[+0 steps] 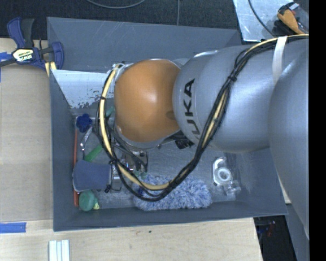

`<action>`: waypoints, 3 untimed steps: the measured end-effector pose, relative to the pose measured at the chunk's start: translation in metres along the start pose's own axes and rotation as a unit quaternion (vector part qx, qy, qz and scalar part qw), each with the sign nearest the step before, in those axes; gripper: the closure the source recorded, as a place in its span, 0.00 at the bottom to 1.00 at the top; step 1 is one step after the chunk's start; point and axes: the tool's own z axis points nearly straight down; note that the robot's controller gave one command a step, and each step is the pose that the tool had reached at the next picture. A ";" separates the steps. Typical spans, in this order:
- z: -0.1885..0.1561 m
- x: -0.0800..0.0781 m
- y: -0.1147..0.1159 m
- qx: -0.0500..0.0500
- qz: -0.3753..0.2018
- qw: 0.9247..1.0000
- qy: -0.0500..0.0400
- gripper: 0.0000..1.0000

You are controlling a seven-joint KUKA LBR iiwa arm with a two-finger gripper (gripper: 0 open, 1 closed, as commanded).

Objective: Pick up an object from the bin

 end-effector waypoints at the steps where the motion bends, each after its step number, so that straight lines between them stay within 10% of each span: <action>1: -0.005 -0.002 -0.001 -0.001 0.002 1.000 -0.004 0.00; 2: 0.115 -0.020 0.010 0.000 -0.186 0.982 -0.004 0.00; 3: 0.060 -0.038 0.009 0.000 -0.364 0.931 -0.007 0.00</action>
Offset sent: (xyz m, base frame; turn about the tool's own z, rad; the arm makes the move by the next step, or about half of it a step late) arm 0.0185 0.0099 -0.1211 -0.3883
